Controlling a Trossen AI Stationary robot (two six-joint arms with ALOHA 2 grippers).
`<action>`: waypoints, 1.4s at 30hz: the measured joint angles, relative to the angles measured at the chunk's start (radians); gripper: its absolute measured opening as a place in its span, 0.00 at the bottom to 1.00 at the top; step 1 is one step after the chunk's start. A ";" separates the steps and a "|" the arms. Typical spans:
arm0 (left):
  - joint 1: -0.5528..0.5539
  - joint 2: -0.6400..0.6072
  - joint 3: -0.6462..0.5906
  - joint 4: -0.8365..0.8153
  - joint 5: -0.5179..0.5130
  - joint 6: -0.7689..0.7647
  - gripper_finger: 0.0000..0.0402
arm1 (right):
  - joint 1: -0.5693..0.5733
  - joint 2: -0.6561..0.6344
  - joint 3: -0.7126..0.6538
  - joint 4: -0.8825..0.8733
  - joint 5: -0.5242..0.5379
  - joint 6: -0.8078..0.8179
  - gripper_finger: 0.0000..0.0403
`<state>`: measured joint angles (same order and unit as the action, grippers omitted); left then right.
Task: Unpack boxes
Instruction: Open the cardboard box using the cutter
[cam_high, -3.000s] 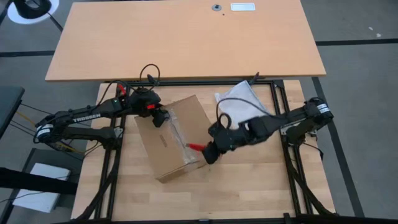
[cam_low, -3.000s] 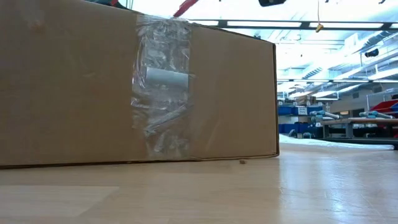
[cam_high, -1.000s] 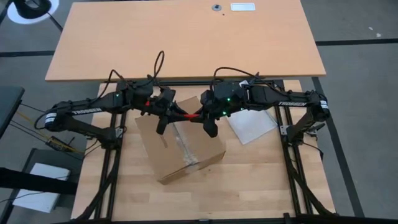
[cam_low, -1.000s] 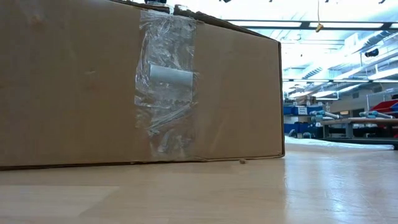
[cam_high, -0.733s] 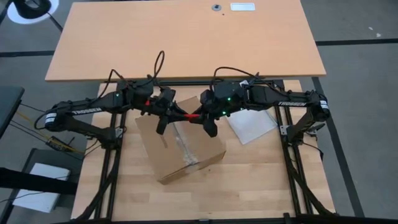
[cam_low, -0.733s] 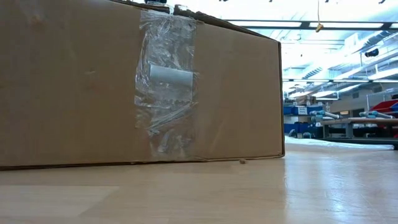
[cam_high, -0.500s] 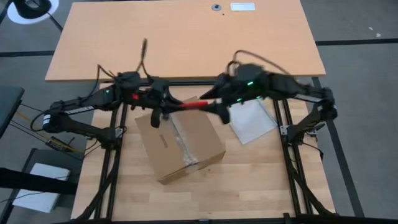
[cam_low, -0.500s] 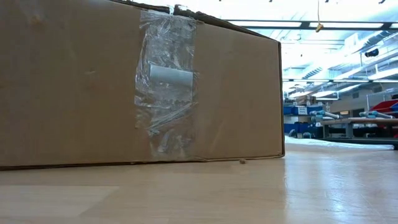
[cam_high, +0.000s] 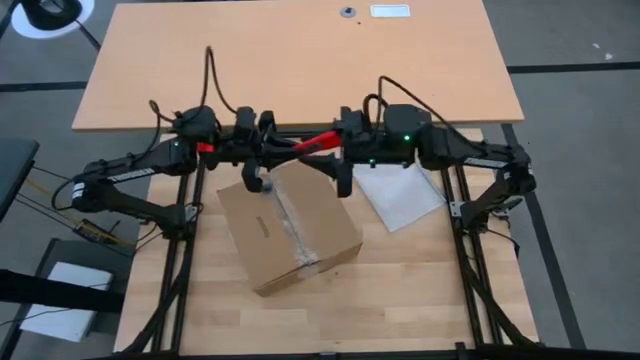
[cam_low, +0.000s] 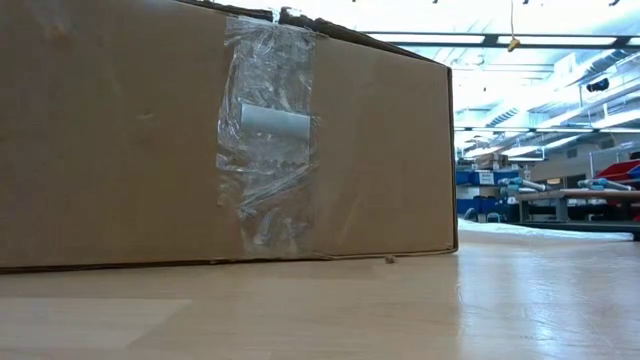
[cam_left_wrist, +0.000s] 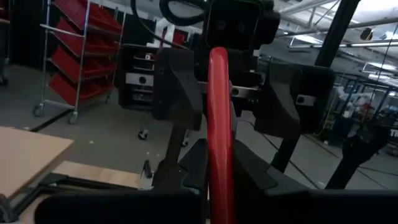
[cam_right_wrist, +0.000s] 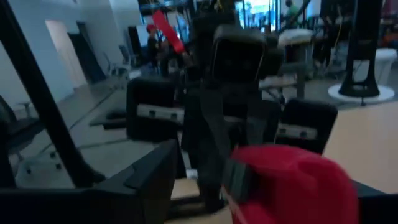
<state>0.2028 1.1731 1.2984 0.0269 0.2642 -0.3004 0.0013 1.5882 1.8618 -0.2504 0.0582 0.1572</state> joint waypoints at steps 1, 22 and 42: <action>0.000 -0.002 0.000 0.000 0.007 0.000 0.13 | -0.001 0.001 0.000 0.005 0.000 0.004 0.57; 0.000 -0.001 0.000 -0.028 0.060 0.008 0.13 | -0.008 0.012 0.001 -0.045 -0.003 0.059 0.33; 0.065 -0.132 -0.001 -0.535 -0.033 0.014 0.38 | 0.150 0.008 0.001 -0.294 0.226 0.076 0.14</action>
<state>0.2676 1.0416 1.2976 -0.5079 0.2316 -0.2862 0.1517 1.5966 1.8626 -0.5447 0.2841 0.2336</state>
